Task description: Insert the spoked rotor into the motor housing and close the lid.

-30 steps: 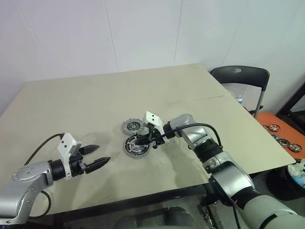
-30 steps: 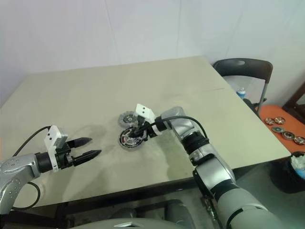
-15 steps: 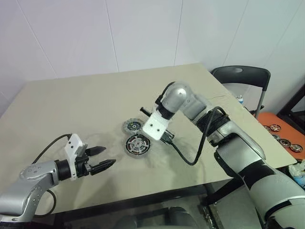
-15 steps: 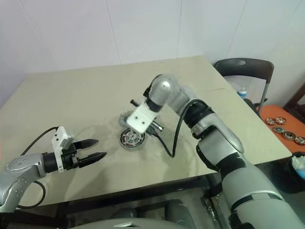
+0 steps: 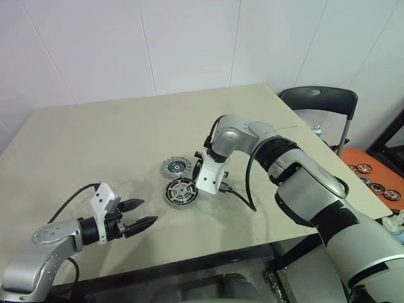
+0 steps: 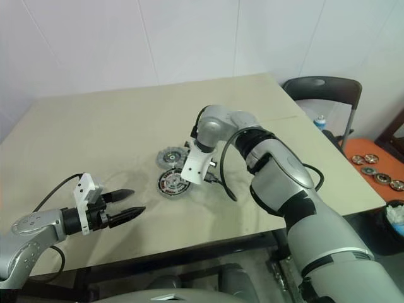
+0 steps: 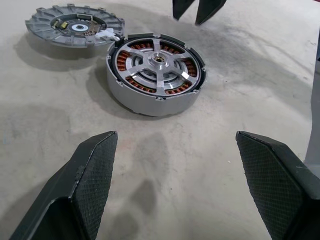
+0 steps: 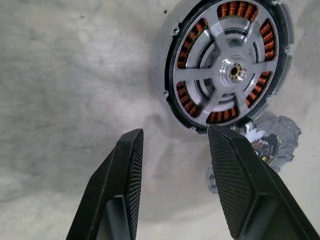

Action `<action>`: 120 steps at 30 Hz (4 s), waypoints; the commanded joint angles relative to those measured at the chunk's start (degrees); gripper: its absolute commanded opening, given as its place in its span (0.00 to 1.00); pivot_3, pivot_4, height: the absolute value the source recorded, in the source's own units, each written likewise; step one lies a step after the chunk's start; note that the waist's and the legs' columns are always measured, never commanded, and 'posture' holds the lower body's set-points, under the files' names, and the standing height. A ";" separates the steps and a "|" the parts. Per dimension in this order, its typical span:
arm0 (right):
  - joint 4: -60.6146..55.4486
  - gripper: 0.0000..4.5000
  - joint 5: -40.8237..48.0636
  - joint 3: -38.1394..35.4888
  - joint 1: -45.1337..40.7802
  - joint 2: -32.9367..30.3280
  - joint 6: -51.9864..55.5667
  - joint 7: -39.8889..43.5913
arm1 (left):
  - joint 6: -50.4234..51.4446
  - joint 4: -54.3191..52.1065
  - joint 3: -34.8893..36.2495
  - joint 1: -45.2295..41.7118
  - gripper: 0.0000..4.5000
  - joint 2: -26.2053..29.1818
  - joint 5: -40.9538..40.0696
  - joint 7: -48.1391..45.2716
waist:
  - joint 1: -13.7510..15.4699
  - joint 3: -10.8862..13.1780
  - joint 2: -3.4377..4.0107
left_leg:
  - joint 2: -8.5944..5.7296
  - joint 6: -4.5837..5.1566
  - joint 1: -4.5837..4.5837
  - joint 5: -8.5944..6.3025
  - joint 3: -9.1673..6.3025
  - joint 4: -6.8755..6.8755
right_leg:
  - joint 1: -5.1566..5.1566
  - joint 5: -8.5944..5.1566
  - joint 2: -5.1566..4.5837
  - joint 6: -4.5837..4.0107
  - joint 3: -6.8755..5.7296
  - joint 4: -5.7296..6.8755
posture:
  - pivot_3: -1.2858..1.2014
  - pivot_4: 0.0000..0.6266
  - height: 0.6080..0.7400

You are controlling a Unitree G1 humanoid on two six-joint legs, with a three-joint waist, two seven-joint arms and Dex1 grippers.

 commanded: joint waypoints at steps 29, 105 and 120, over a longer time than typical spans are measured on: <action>3.56 0.48 -3.79 0.30 1.85 4.06 2.27 -6.02 | -1.81 -1.55 2.20 0.97 0.90 -0.82 -0.20 1.95 | -0.09 -0.01 -0.01 | -0.01 -0.01 0.03 0.01 -0.01 0.02 | 0.01 0.00 0.01 0.00 0.00 0.05 | 0.52 0.00 1.00; -7.88 0.01 28.26 0.79 -0.33 14.75 100.76 8.54 | -3.35 -0.43 -1.71 0.04 0.90 -5.36 2.14 3.98 | -0.62 -0.07 -0.05 | 0.54 -0.23 0.21 0.13 0.00 0.22 | 0.16 0.19 0.14 -0.22 -0.59 0.10 | 0.52 0.00 1.00; -14.19 0.52 24.72 -0.86 1.72 13.05 98.53 13.08 | -2.60 1.14 -1.71 -2.32 0.90 -3.92 2.05 2.39 | -0.06 -0.07 -0.05 | 0.50 -0.25 0.03 0.13 0.03 0.17 | 0.00 0.32 0.08 -0.39 -0.58 0.02 | 0.52 0.00 1.00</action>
